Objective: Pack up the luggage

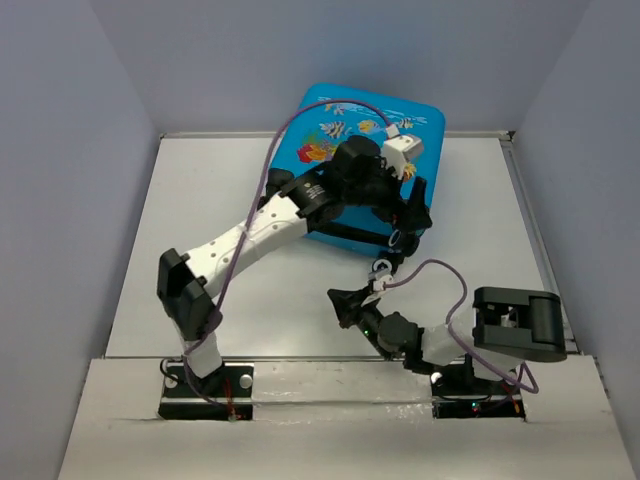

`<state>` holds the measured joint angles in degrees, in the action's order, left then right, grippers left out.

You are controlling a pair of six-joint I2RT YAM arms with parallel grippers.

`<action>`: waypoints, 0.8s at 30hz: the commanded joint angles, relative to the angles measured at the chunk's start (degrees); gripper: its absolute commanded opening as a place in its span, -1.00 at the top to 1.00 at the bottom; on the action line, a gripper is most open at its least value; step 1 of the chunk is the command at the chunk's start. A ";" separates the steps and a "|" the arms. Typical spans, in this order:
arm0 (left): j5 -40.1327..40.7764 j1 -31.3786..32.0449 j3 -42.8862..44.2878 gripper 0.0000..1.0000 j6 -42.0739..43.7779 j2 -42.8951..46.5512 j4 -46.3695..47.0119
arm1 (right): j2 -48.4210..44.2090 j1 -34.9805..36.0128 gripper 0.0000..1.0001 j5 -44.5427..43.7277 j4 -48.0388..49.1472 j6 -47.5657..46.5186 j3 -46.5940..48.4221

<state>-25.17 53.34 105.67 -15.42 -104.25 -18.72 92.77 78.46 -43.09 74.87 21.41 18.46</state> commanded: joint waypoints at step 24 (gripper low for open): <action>30.10 -30.57 -47.84 -0.98 5.57 39.31 5.62 | -43.03 -0.23 -0.04 3.80 -62.57 18.49 0.09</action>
<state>7.42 24.05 53.49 -13.10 -62.76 -18.28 49.76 78.28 -41.19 16.05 37.10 17.45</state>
